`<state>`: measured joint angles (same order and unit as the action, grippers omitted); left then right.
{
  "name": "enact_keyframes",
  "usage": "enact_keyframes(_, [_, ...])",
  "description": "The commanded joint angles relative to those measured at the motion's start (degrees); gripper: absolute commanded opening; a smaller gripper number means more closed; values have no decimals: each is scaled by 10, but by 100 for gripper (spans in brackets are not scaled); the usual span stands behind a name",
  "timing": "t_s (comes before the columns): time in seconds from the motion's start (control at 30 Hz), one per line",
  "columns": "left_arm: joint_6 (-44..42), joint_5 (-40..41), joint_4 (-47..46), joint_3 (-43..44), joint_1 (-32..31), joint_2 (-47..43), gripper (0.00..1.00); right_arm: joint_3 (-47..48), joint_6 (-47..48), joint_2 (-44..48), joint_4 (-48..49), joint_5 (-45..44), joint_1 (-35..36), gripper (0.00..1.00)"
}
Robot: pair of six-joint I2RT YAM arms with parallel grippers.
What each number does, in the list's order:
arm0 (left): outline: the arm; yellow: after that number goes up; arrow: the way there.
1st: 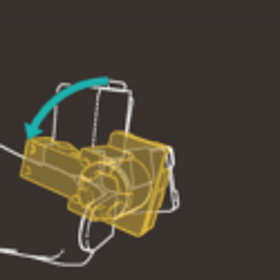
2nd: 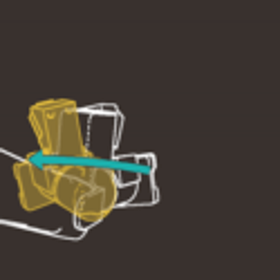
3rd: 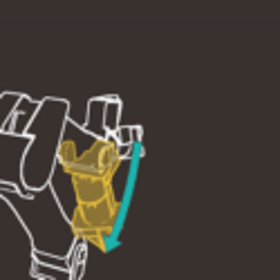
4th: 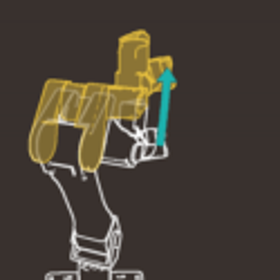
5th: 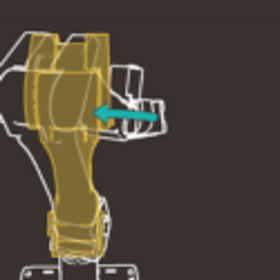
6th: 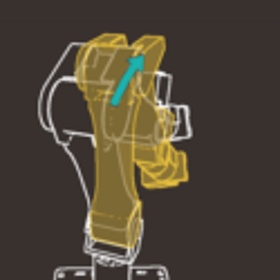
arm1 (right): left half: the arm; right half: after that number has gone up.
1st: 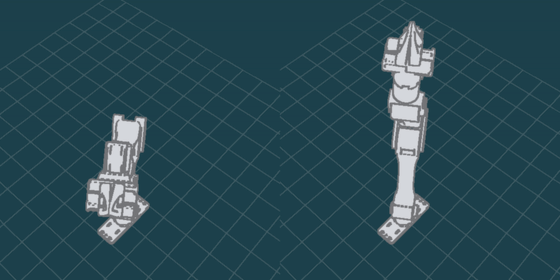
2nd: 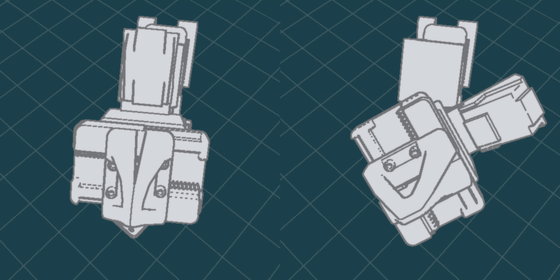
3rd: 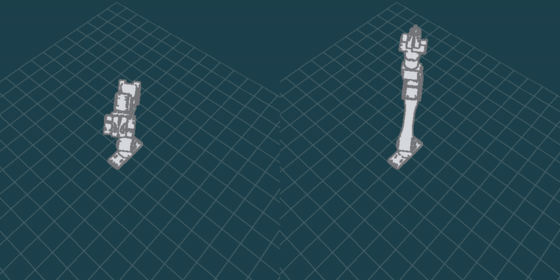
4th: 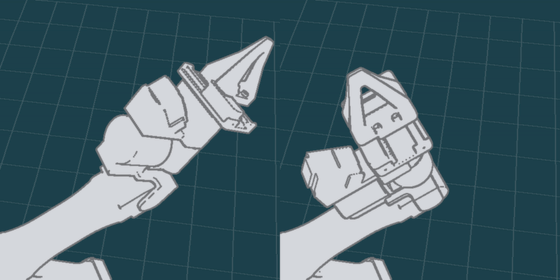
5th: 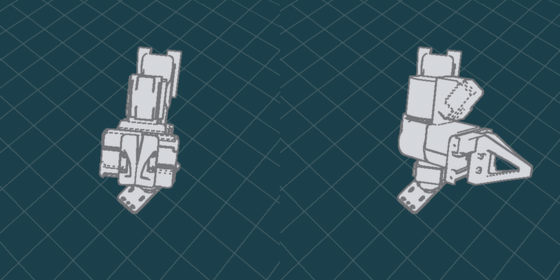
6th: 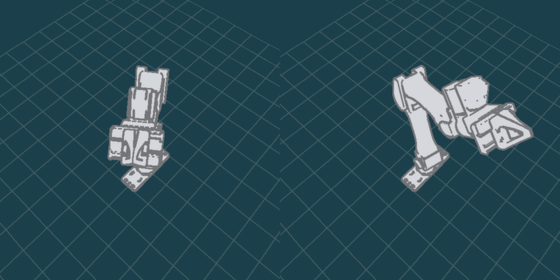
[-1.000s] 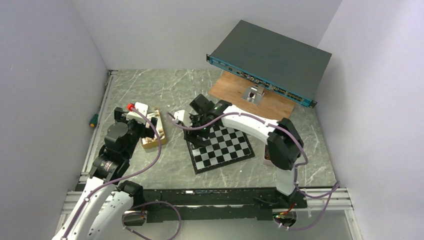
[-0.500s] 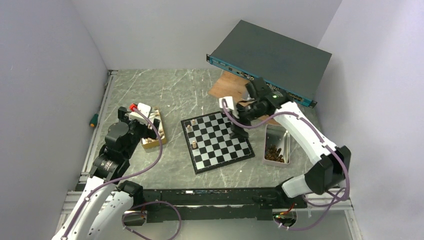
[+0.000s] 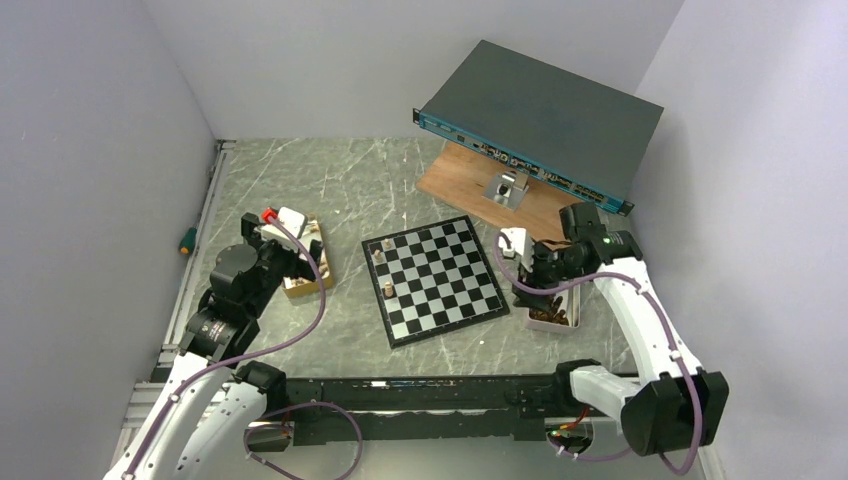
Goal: Set up the chess pieces on the board
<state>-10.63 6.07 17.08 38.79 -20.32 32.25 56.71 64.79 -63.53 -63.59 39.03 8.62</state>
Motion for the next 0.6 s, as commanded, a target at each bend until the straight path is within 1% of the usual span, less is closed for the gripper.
enact_keyframes(0.0, [11, -19, -12, 13, 2, 0, 100, -26, -48, 43, 32, -57, -44, 80])
enact_keyframes(0.13, [12, -25, -11, 15, 2, 0, 100, -62, -102, 48, 62, -110, -83, 77])
enact_keyframes(0.17, [12, -26, -11, 15, 2, 0, 100, -68, -108, 44, 63, -116, -107, 76])
enact_keyframes(0.23, [12, -27, -11, 15, 2, 0, 100, -76, -123, 30, 71, -128, -132, 71])
enact_keyframes(0.3, [12, -28, -11, 15, 2, 0, 100, -84, -140, 18, 88, -144, -148, 64])
enact_keyframes(0.43, [11, -29, -10, 15, 2, 0, 100, -96, -177, -8, 129, -169, -158, 55])
enact_keyframes(0.57, [10, -25, -10, 14, 2, -1, 100, -101, -193, -38, 143, -165, -158, 49])
